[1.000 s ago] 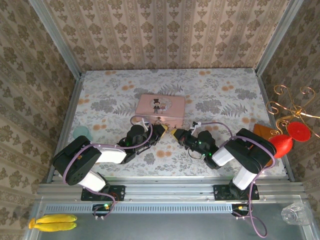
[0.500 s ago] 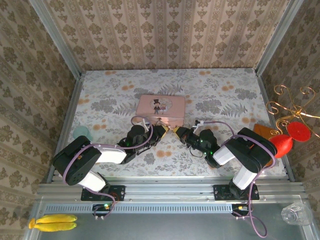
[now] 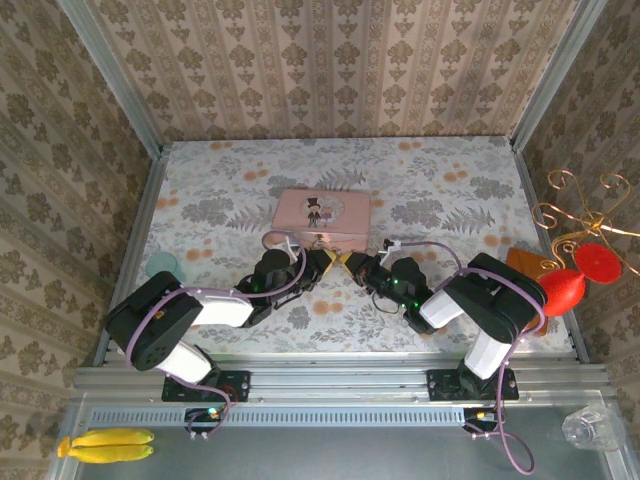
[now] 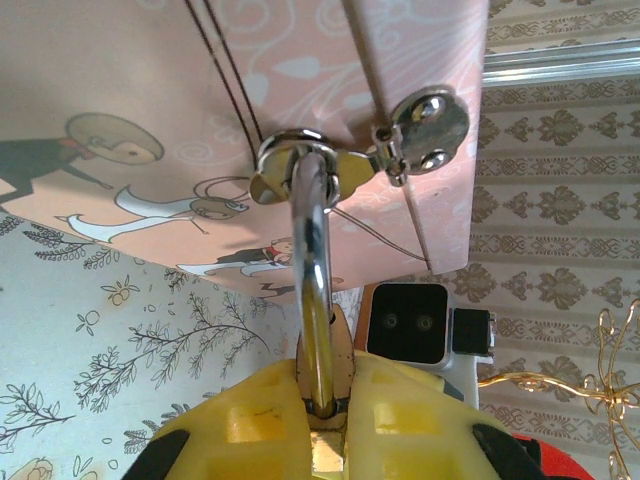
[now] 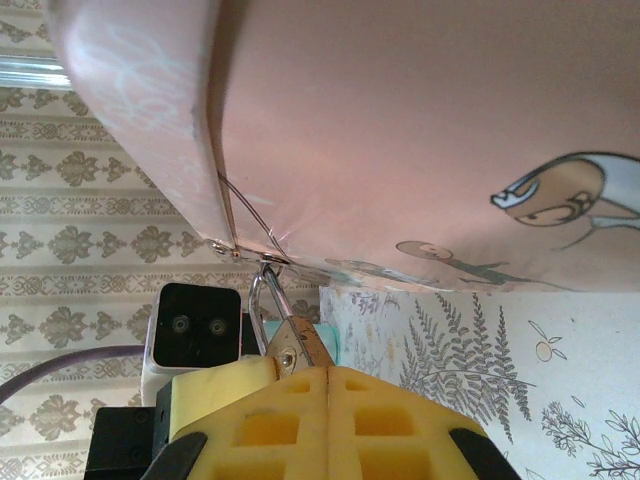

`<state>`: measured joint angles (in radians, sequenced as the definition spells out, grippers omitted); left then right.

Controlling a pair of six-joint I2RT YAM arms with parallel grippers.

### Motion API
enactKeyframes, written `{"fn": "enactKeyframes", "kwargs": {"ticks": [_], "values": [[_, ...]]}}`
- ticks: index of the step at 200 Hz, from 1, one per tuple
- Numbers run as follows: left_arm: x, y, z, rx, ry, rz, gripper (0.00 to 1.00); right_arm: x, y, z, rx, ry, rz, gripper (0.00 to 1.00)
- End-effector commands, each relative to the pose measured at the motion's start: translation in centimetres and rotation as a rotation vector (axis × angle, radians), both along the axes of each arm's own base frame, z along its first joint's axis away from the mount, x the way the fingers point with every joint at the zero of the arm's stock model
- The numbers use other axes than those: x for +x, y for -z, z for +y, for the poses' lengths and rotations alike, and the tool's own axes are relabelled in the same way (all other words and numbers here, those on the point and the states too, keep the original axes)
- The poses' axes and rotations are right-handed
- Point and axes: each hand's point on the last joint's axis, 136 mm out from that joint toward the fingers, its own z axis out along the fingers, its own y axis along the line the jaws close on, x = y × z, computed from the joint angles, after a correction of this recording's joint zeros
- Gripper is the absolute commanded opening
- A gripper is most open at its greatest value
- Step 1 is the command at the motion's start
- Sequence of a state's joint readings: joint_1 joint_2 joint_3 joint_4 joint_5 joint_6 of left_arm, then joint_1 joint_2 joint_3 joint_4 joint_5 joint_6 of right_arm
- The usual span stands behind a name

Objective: Unlock the padlock with the key

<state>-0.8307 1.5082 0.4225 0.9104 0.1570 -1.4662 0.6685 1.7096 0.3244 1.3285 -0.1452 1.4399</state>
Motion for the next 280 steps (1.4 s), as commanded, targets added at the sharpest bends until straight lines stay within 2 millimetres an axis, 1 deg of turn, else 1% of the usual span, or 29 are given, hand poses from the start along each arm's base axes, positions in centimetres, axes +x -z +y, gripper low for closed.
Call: {"fn": "enactKeyframes", "kwargs": {"ticks": [1,53,68,82,100,109,124,157,161,163,165,172,186,207,227,239,256,270,280], "values": [[-0.8,-7.8,-2.7,-0.184,0.109,-0.181,0.0,-0.1,0.2,0.6,-0.017,-0.01,0.0,0.0],[-1.0,-6.9,-2.6,-0.139,0.119,-0.168,0.0,-0.1,-0.1,0.8,-0.012,-0.019,-0.006,0.0],[-1.0,-6.5,-2.4,-0.104,0.118,-0.165,0.0,-0.1,0.1,0.8,-0.01,-0.023,0.006,0.08],[-1.1,-6.8,-2.2,-0.088,0.114,-0.175,0.0,-0.2,0.3,0.8,-0.004,-0.033,0.02,0.13],[-1.1,-7.2,-2.0,-0.061,0.12,-0.187,0.0,-0.4,-0.3,0.6,-0.019,-0.039,-0.008,0.19],[-1.1,-6.9,-1.9,-0.039,0.119,-0.179,0.0,-0.5,-0.4,0.4,-0.047,-0.036,-0.008,0.24],[-1.0,-6.6,-1.6,-0.02,0.118,-0.173,0.0,-0.5,-0.1,-0.3,-0.109,-0.021,0.001,0.34],[-1.2,-6.5,-1.4,0.064,0.146,-0.176,0.0,-1.0,-0.2,-2.1,-0.233,-0.003,-0.018,0.45],[-1.2,-6.4,-1.3,0.074,0.147,-0.175,0.0,-1.1,-0.1,-2.4,-0.253,0.001,-0.018,0.47],[-1.2,-6.4,-1.3,0.082,0.148,-0.174,0.0,-1.2,0.3,-2.6,-0.269,0.002,-0.009,0.48],[-1.2,-6.3,-1.2,0.088,0.149,-0.172,0.0,-1.2,-0.4,-2.8,-0.267,0.007,-0.025,0.49],[-1.1,-6.1,-1.0,0.107,0.15,-0.167,0.0,-1.4,-0.5,-3.5,-0.3,0.016,-0.033,0.52],[-1.0,-5.8,-0.7,0.131,0.148,-0.16,0.0,-1.8,-0.7,-4.5,-0.383,0.018,-0.057,0.52],[-1.0,-5.5,-0.5,0.16,0.152,-0.147,0.0,-2.5,-1.8,-6.1,-0.523,0.014,-0.13,0.52],[-0.9,-5.4,-0.5,0.191,0.16,-0.144,0.0,-3.3,-3.0,-7.1,-0.638,-0.008,-0.23,0.5],[-0.8,-5.5,-0.5,0.205,0.162,-0.145,0.0,-4.0,-3.7,-6.9,-0.692,-0.044,-0.326,0.49],[-0.8,-5.4,-0.5,0.227,0.167,-0.144,0.0,-5.2,-4.6,-6.1,-0.768,-0.103,-0.477,0.48],[-0.7,-5.4,-0.5,0.234,0.169,-0.144,0.0,-6.0,-4.7,-5.7,-0.842,-0.132,-0.573,0.48],[-0.8,-5.5,-0.6,0.232,0.172,-0.147,0.0,-6.1,-4.5,-6.0,-0.894,-0.114,-0.62,0.48]]}}
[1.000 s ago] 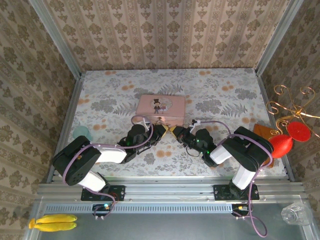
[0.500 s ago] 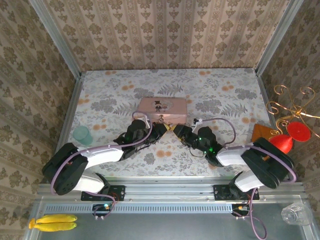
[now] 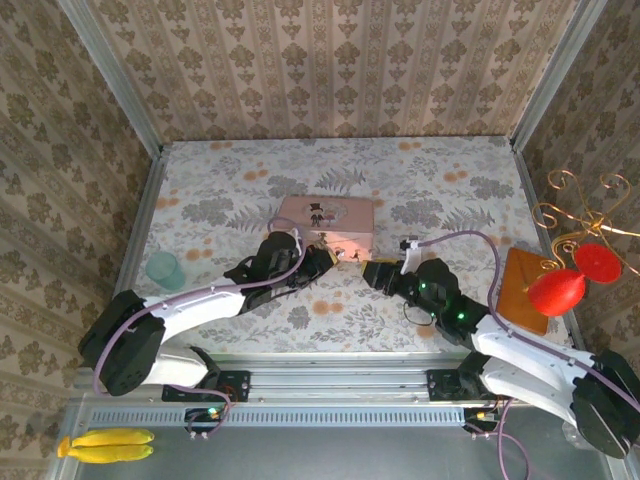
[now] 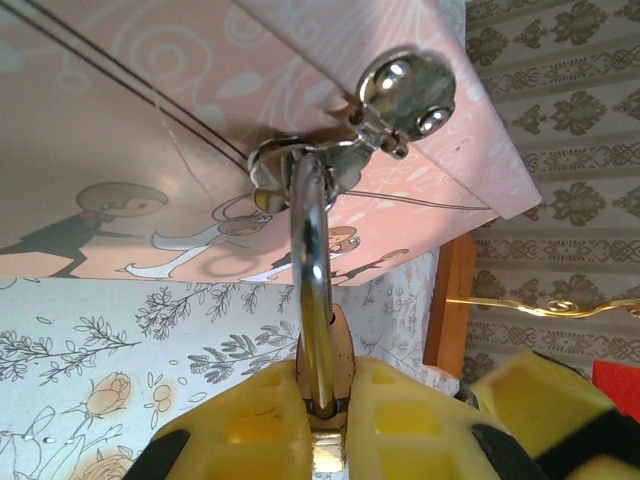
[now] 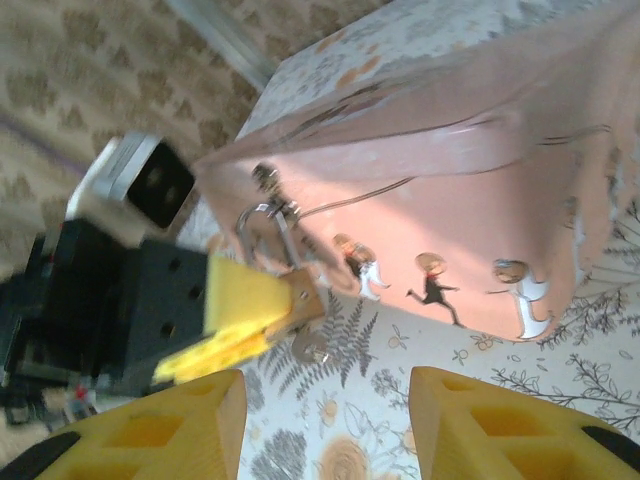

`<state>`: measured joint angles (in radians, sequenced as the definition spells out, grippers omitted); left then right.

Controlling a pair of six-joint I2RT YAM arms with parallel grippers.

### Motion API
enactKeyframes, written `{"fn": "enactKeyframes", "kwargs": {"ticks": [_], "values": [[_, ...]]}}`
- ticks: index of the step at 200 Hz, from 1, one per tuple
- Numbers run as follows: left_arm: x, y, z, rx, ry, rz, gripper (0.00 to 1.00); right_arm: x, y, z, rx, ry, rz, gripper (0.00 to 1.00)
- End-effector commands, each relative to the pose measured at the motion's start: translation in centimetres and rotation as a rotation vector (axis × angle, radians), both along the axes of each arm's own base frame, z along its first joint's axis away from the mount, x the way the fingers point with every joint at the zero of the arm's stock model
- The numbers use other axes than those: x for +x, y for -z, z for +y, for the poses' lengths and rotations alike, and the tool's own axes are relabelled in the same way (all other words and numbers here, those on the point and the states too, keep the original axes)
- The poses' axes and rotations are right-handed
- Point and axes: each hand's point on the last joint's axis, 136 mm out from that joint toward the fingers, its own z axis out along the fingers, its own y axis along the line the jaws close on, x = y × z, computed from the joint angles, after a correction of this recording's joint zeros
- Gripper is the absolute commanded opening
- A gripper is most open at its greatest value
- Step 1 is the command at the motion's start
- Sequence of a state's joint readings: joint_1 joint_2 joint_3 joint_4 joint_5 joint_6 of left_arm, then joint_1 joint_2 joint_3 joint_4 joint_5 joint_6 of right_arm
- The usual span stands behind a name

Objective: Unlock the padlock with the key

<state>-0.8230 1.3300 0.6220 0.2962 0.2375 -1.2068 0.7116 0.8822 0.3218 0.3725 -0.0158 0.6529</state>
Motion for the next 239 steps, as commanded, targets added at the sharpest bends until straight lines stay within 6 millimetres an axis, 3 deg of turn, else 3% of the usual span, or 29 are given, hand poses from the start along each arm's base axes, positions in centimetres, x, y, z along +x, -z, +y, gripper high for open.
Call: {"fn": "enactKeyframes", "kwargs": {"ticks": [1,54,86,161,239], "values": [[0.8,-3.9,-0.8,-0.052,0.028,-0.113,0.0,-0.8,1.6,-0.7,-0.248,-0.029,-0.168,0.48],[0.3,-3.9,-1.1,-0.009,0.059,-0.115,0.0,-2.5,2.1,1.9,-0.373,-0.153,-0.425,0.48],[-0.4,-3.6,-1.9,0.015,0.093,-0.113,0.0,-2.6,2.0,2.4,-0.446,-0.129,-0.55,0.49],[-1.7,-2.6,-3.2,0.046,0.139,-0.097,0.0,-1.2,3.2,3.9,-0.504,-0.119,-0.555,0.44],[-1.8,-2.6,-3.4,0.039,0.144,-0.093,0.0,0.3,4.7,5.1,-0.531,-0.09,-0.487,0.4]]}}
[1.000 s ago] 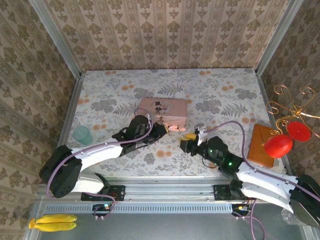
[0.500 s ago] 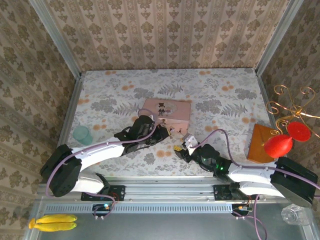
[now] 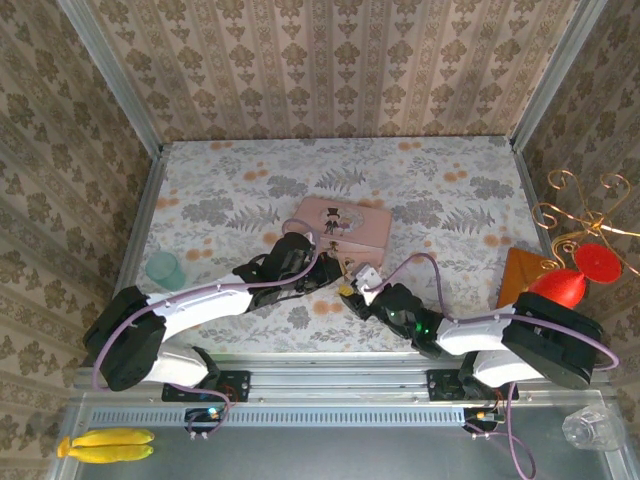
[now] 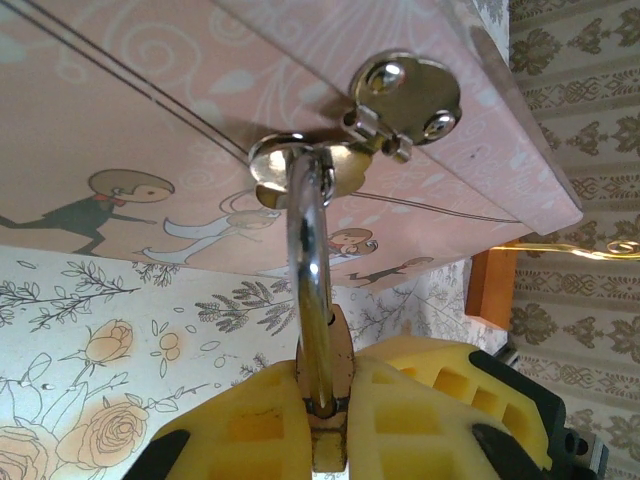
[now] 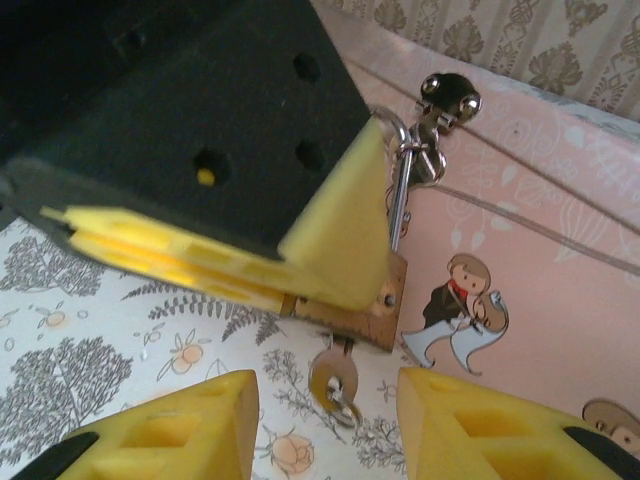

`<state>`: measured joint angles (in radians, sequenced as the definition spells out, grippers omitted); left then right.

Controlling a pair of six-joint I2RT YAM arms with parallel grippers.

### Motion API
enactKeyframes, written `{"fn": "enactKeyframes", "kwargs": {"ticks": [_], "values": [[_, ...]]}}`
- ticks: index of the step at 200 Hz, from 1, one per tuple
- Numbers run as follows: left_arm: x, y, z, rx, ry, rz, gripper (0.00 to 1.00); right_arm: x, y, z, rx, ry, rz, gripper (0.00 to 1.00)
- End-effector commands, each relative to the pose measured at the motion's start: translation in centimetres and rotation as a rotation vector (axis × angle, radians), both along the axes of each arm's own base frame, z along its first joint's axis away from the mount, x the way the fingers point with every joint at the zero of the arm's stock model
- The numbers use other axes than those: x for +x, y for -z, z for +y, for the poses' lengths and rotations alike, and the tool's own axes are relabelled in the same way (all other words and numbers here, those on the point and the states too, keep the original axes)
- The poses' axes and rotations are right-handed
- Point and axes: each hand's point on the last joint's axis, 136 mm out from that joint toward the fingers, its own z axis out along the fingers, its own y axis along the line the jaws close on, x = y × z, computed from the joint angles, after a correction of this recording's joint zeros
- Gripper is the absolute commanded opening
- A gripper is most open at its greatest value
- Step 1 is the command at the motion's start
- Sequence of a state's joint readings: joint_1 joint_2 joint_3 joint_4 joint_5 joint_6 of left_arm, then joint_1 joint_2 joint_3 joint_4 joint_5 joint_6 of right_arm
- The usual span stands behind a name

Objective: Unlock the padlock with the key

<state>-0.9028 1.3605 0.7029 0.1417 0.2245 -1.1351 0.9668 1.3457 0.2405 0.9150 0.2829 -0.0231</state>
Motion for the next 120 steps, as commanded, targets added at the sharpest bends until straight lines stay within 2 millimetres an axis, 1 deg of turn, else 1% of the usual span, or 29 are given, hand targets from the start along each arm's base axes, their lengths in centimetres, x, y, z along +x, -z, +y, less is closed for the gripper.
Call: {"fn": "enactKeyframes", "kwargs": {"ticks": [1,43,45,47,61,104,120], "values": [[0.6,-3.4,-1.7,-0.076,0.044,-0.094,0.0,0.9,-1.0,0.3,0.035,0.048,-0.02,0.4],[0.7,-3.4,-1.9,-0.078,0.046,-0.088,0.0,1.2,-0.9,0.5,0.043,0.066,0.004,0.35],[0.6,-3.3,-2.0,-0.078,0.047,-0.087,0.0,1.2,-0.2,0.5,0.026,0.067,0.016,0.34],[0.6,-3.4,-2.0,-0.079,0.047,-0.088,0.0,1.2,0.0,0.5,0.02,0.068,0.019,0.34],[0.7,-3.4,-2.0,-0.079,0.046,-0.089,0.0,1.4,0.4,0.6,0.012,0.077,0.03,0.32],[0.9,-3.2,-1.9,-0.072,0.042,-0.093,0.0,2.1,0.1,0.9,0.026,0.118,0.059,0.25],[1.2,-3.2,-2.0,-0.074,0.041,-0.096,0.0,2.4,0.1,0.5,0.042,0.15,0.079,0.24]]}}
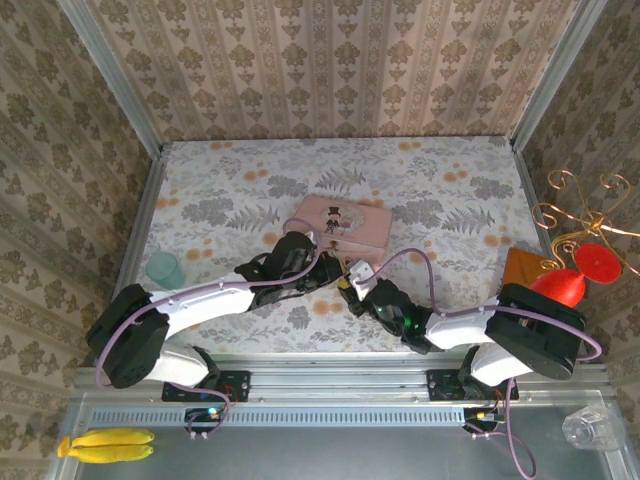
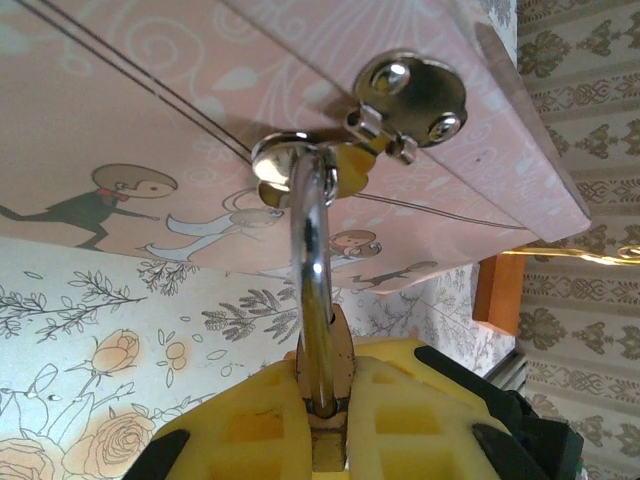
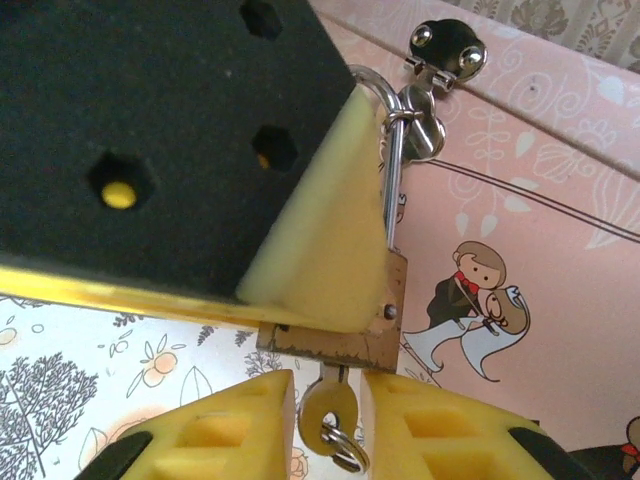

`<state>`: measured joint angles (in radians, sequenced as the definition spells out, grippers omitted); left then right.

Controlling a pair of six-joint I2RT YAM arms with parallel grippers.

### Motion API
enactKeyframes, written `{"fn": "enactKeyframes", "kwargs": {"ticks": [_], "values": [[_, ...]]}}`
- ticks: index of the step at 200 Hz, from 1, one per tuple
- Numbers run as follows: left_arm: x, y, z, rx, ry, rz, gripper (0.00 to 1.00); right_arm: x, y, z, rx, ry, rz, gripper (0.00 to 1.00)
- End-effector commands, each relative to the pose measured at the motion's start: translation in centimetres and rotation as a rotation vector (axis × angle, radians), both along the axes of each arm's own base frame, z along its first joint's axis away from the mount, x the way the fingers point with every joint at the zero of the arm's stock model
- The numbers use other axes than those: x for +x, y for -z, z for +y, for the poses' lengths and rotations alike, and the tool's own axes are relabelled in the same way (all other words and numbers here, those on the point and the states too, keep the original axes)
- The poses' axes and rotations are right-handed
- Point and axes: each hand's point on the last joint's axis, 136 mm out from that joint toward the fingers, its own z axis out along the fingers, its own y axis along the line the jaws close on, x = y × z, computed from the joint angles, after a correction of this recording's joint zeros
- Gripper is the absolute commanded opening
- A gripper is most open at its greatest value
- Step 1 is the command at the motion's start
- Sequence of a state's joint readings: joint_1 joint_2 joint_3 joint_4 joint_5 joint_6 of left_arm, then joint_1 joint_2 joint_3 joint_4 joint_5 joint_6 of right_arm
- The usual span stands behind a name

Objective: Unlock the padlock with the key

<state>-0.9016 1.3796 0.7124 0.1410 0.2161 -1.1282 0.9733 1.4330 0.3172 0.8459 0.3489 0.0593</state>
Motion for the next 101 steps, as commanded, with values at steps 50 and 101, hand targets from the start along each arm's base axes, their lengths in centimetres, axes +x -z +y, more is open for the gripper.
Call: {"fn": "enactKeyframes", "kwargs": {"ticks": [50,101], "values": [[0.88,-3.31,-2.17,-0.105,0.047,-0.087,0.0,1.07,-1.65,0.31,0.103,0.096,0.068,0.18],[0.96,-2.81,-1.79,-0.094,0.039,-0.082,0.0,0.72,-1.15,0.4,0.15,0.106,0.132,0.14]]}}
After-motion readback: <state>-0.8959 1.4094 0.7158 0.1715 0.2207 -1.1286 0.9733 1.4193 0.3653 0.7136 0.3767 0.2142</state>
